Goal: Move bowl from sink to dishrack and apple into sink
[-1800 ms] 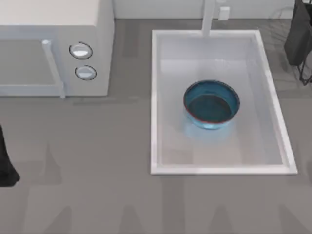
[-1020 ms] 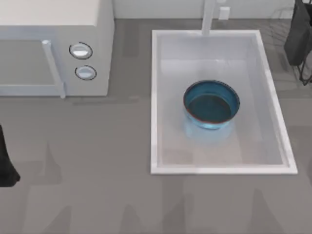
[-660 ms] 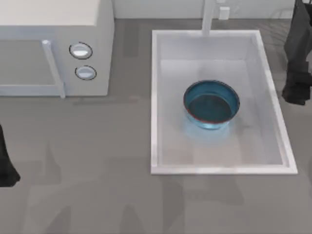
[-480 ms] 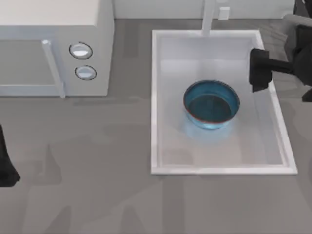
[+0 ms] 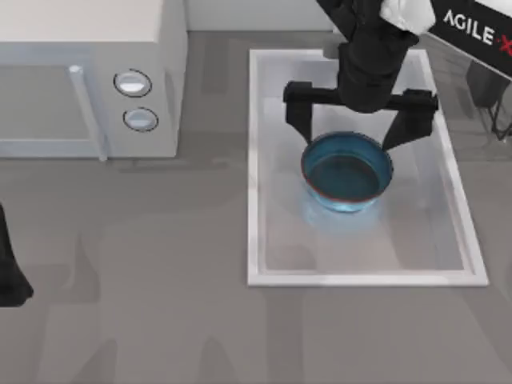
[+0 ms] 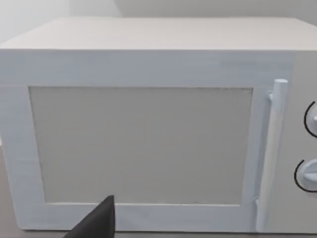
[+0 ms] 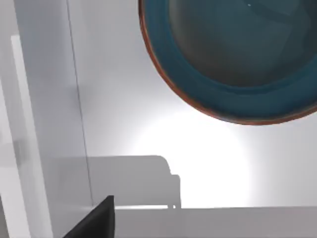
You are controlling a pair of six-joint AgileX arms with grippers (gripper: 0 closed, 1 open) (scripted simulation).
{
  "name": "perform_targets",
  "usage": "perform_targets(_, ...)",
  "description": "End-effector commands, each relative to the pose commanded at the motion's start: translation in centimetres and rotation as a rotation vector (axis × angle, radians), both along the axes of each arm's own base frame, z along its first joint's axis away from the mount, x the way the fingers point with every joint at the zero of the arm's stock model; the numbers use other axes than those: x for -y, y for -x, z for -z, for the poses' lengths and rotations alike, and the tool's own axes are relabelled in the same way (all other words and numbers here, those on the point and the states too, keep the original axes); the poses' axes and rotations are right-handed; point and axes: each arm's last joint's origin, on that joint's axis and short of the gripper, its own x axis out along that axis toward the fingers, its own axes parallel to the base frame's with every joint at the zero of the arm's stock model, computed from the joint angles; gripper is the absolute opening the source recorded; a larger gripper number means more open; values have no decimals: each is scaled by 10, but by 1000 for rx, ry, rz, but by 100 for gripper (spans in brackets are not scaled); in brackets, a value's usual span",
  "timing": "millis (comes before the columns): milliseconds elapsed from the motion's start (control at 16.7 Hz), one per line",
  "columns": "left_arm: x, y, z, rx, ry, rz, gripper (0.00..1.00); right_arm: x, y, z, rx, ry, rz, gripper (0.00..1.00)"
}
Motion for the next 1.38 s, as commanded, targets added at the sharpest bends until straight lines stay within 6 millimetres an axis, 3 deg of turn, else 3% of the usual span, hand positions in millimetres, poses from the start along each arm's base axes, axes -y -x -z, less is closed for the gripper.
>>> perform_targets(180,0,0,0,0,0,0,100,-30,-19,24,40,33,-26,100)
perform_targets(360,0,0,0,0,0,0,100,-47,-28,39,84,57,-44,100)
perform_targets(840,0,0,0,0,0,0,100,-50,-32,45,100,64,-46,100)
perform_targets(1380,0,0,0,0,0,0,100,-52,-50,141,102,64,-50,100)
